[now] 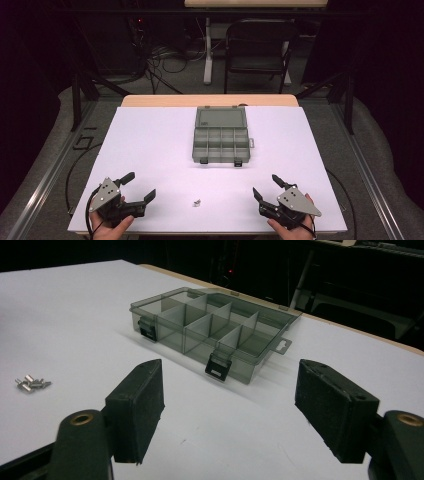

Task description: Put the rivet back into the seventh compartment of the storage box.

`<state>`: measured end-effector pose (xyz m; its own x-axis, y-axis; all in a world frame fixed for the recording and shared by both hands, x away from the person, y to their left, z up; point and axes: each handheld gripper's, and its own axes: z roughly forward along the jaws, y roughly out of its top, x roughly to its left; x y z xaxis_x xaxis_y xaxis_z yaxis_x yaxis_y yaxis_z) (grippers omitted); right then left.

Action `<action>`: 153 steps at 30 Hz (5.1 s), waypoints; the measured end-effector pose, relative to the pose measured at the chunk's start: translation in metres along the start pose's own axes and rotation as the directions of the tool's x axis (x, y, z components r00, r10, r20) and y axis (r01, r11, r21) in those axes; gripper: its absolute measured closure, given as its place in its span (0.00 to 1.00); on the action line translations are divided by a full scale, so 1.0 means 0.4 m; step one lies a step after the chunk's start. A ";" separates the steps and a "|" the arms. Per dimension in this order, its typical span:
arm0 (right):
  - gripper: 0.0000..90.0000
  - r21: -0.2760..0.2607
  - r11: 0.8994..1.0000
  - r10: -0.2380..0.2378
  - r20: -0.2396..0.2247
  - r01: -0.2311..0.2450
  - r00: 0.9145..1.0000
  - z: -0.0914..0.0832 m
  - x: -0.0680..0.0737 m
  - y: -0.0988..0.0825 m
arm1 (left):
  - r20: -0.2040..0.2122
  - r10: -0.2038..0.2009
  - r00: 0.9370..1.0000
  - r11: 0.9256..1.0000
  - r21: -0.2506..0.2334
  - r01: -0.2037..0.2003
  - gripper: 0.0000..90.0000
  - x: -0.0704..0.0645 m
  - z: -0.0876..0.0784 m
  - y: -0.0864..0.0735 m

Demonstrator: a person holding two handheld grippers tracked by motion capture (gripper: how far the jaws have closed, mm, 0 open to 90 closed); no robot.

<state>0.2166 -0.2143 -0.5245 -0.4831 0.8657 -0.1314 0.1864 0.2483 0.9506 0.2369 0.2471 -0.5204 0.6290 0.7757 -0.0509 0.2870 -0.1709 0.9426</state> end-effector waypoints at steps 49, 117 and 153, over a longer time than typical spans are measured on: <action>0.81 0.295 0.941 -0.018 -0.450 0.168 0.893 0.242 0.238 0.084 | 0.042 -0.003 0.999 0.999 0.042 0.001 0.15 -0.006 0.003 -0.004; 0.89 0.361 0.927 0.095 -0.487 0.101 0.868 0.294 0.240 0.079 | 0.034 -0.012 0.999 0.999 0.041 0.011 0.16 -0.003 0.003 -0.005; 0.89 0.278 0.960 0.122 -0.354 -0.020 0.927 0.213 0.098 0.165 | 0.037 -0.012 0.999 0.999 0.048 0.010 0.16 -0.004 0.003 -0.004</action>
<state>0.2828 -0.1266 -0.4908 -0.7281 0.6791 0.0936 0.4266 0.3420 0.8373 0.2363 0.2453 -0.5221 0.6518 0.7548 -0.0742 0.3273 -0.1918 0.9252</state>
